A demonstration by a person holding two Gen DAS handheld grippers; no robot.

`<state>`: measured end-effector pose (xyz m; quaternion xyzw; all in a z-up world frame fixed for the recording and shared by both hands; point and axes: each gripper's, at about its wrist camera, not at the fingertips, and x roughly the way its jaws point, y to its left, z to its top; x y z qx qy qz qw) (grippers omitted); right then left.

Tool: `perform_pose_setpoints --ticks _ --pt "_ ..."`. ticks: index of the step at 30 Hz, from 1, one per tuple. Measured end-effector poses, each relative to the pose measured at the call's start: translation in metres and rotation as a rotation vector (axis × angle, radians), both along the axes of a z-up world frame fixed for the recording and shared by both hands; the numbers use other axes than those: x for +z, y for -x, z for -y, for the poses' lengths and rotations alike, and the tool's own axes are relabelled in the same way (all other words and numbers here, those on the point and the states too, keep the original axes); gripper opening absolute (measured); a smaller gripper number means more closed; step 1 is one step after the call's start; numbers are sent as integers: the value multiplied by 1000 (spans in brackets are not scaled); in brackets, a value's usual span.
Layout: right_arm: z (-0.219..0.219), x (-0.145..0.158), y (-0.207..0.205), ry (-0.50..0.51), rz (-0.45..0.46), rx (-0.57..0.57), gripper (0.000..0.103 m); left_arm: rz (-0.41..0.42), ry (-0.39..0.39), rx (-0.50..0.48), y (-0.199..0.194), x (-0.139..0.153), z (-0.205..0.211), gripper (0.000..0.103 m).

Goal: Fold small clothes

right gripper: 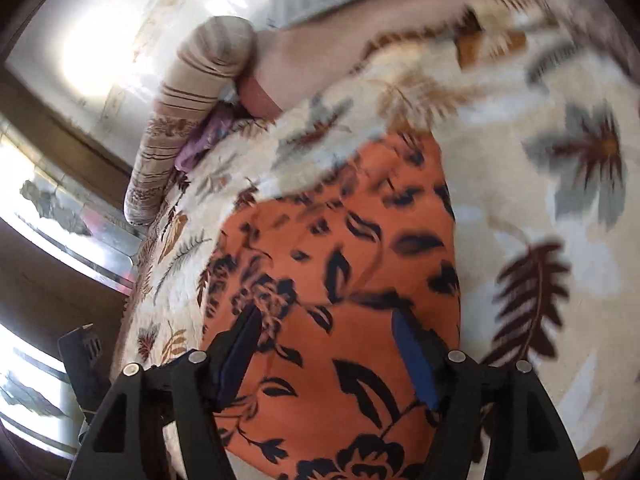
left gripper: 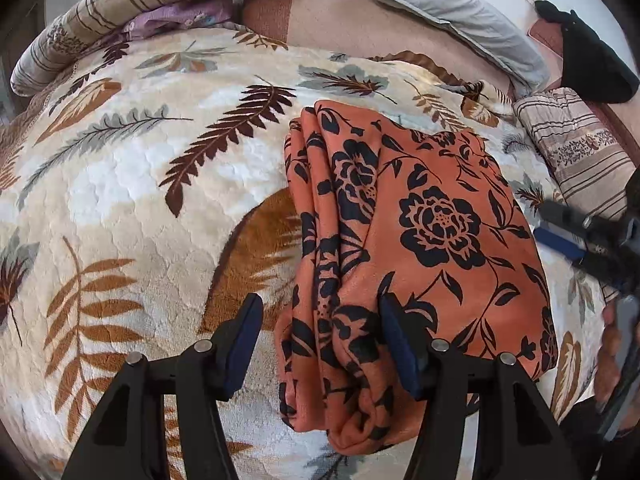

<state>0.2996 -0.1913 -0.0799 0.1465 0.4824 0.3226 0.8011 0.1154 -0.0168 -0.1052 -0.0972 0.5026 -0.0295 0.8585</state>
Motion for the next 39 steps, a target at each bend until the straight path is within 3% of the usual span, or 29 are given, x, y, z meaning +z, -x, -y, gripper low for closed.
perform_pose_setpoints --ticks 3,6,7,11,12,15,19,22,25,27,28,31,33,37,39 --pt "-12 8 -17 -9 24 23 74 -2 26 10 -2 -2 -1 63" --pt "-17 -29 -45 58 -91 -32 75 0 36 12 -1 -3 -2 65" --pt "-14 -34 -50 38 -115 -40 75 -1 36 12 -1 -3 -2 65" --pt "-14 -11 -44 -40 -36 -57 76 7 15 2 0 -2 -2 67" --pt "-18 -11 -46 -32 -15 -49 79 7 18 4 0 -2 -2 67" --pt "-25 -33 -57 60 -69 -37 81 3 28 10 4 0 -3 67" --pt "-15 -6 -28 1 4 -48 81 43 -15 1 18 13 -5 67" --pt "-13 12 10 -34 26 20 81 42 -5 -2 28 10 -9 67" --pt "-10 -1 37 -54 -25 74 81 -20 -2 3 26 -10 -11 68" --pt "-7 -26 40 -12 -83 73 80 -28 13 18 27 -10 -12 68" --pt "-3 -28 41 -38 -87 61 80 -21 13 23 30 -4 -12 68" --pt "6 -4 54 -90 -27 34 81 38 -20 3 41 13 -8 68" --pt "10 5 67 -121 10 38 81 34 -48 2 44 12 -5 68" --pt "8 -33 65 -52 -105 28 83 -51 -58 36 40 -8 -6 69" --pt "13 -18 73 -74 -68 11 83 -27 -63 52 48 2 -7 69"
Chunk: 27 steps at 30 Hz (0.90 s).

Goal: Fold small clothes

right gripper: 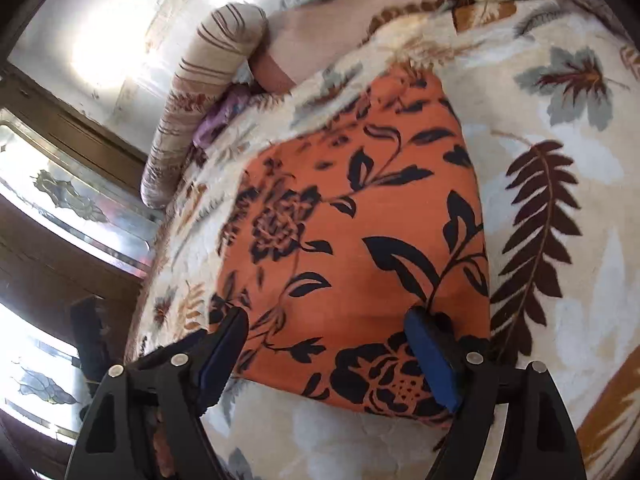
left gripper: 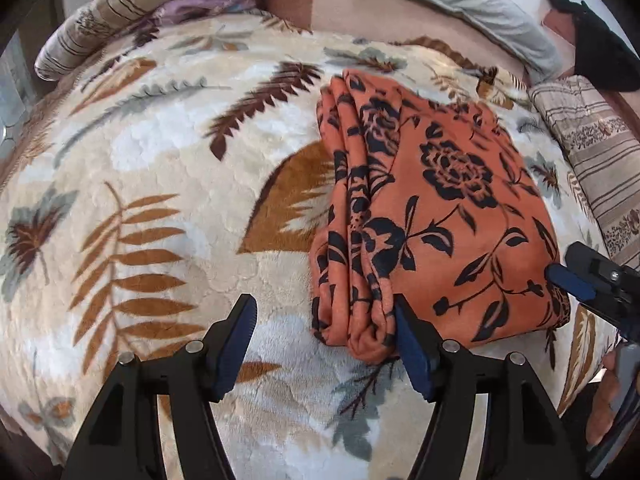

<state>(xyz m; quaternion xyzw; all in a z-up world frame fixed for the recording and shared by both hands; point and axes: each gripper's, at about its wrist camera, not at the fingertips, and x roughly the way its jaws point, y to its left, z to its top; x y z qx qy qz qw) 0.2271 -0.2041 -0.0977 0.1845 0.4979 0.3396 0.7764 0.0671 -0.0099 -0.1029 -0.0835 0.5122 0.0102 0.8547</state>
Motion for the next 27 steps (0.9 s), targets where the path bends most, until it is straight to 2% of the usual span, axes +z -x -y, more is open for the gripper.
perform_pose_setpoints --ticks 4,6,10,13,15,19,23,27 --pt "12 35 29 6 126 -20 83 59 -29 3 18 26 4 69" --pt "20 40 45 16 145 -43 83 82 -13 11 28 36 5 69" --pt "28 30 78 15 143 -64 83 106 -9 21 50 47 9 70" --pt "29 26 99 77 171 -66 83 110 -16 35 62 51 13 71" --pt "29 28 107 116 194 -67 83 108 -25 52 69 53 16 81" --pt "25 35 121 170 266 -72 84 136 -45 78 83 59 21 82" --pt "19 34 129 218 293 -53 84 164 -53 89 95 70 28 82" --pt "17 27 129 253 293 -49 84 195 -80 101 104 78 35 91"
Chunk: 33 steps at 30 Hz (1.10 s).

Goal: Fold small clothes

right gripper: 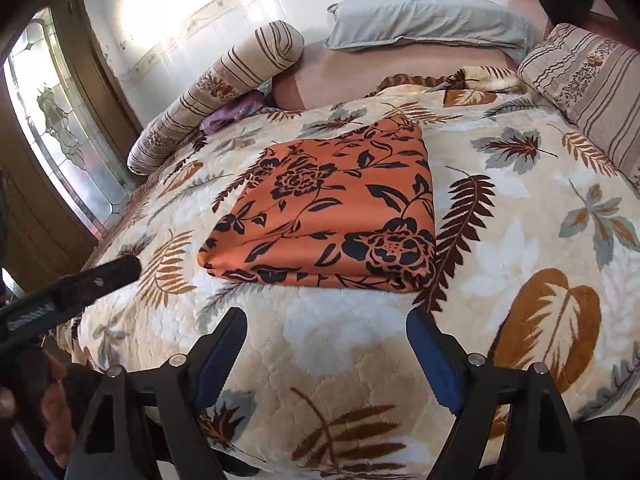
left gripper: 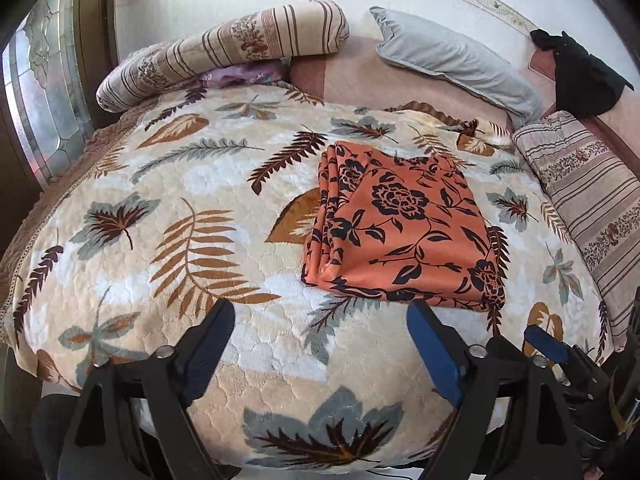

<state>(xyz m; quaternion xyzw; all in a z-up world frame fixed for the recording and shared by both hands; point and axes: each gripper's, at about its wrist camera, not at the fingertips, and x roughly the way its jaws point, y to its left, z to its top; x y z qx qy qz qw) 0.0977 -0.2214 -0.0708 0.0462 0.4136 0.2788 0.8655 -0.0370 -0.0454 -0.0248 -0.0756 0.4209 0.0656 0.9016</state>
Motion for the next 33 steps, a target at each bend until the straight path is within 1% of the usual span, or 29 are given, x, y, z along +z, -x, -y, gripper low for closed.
perform_pose_setpoints --ticks 2,4,9,13,17,23,26,28,30,33 --pt "2 -2 -1 13 4 -13 84 14 -28 7 1 2 4 92" --pt "4 -3 -1 27 15 -26 84 10 -55 9 -2 2 7 92" --pt "5 -10 -5 50 0 -33 88 -12 -88 20 -8 -4 10 92" --pt "4 -10 -5 66 15 -28 88 -23 -104 23 -13 -9 13 92" --pt "2 -8 -6 91 30 -42 92 -37 -101 31 -18 -10 13 92" --pt "0 -2 -9 156 47 -75 93 -8 -80 20 -22 -1 15 92" --pt "3 5 -11 173 60 -102 103 13 -83 14 -22 5 16 92" --pt "4 10 -12 183 69 -113 103 26 -81 15 -22 8 16 92" --pt "3 14 -13 193 70 -116 103 34 -72 19 -21 11 15 98" --pt "0 20 -14 201 79 -115 103 36 -76 37 -22 15 13 98"
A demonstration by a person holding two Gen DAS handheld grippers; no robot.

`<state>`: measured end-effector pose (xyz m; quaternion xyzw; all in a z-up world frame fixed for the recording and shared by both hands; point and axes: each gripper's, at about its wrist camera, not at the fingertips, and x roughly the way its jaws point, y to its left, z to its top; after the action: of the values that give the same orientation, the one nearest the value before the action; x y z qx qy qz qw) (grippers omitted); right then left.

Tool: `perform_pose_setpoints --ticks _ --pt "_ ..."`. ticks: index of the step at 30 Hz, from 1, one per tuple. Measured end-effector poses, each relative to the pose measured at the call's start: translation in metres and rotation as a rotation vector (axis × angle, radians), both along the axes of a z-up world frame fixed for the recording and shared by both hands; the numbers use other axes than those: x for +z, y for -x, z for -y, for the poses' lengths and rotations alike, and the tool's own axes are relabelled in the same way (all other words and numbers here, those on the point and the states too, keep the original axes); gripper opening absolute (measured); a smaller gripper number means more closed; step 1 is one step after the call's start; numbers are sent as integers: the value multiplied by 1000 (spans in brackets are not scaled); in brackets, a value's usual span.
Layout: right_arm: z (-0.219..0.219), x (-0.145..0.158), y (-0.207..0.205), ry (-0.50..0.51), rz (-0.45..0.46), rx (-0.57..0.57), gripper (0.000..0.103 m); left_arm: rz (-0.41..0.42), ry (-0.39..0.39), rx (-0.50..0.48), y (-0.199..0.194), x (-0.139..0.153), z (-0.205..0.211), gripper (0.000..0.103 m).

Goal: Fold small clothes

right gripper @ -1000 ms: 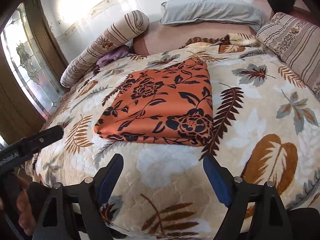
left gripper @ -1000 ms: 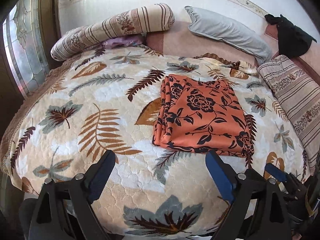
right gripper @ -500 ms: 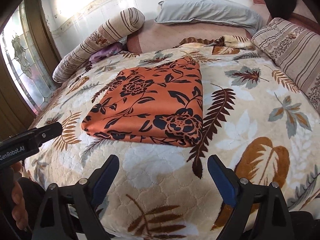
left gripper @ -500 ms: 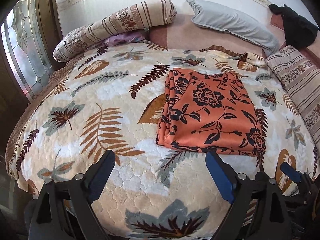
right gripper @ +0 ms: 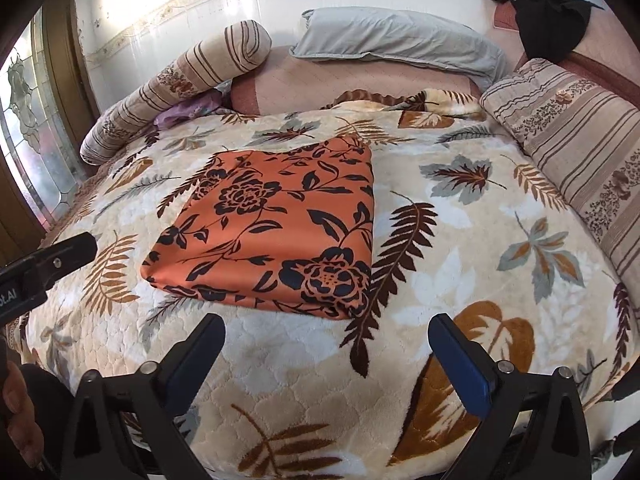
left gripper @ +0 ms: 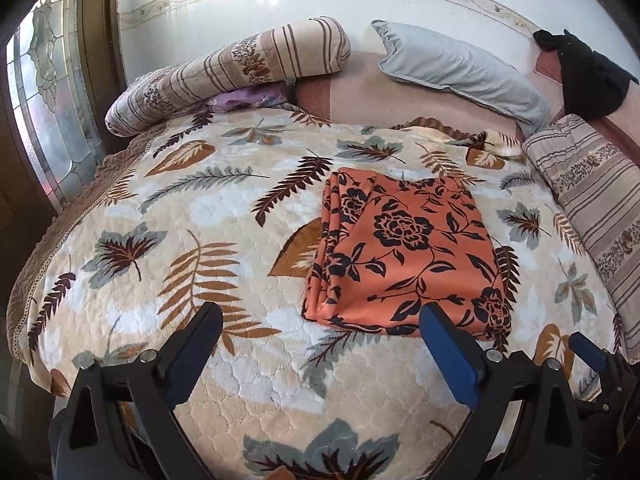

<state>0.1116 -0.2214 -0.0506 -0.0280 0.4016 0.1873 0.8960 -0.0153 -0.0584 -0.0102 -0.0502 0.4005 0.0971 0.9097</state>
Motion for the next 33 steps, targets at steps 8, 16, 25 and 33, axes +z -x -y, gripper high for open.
perform_pose_setpoints --ticks 8,16,25,33 --pt "-9 11 -1 18 4 -1 103 27 -30 -11 1 9 3 98" --pt "-10 18 -2 52 16 -23 103 12 14 -35 -5 8 1 98" --pt "-8 23 -2 73 34 -22 103 18 34 -56 -8 10 7 98" --pt "-10 25 -6 86 43 -34 103 3 39 -75 -12 8 6 98"
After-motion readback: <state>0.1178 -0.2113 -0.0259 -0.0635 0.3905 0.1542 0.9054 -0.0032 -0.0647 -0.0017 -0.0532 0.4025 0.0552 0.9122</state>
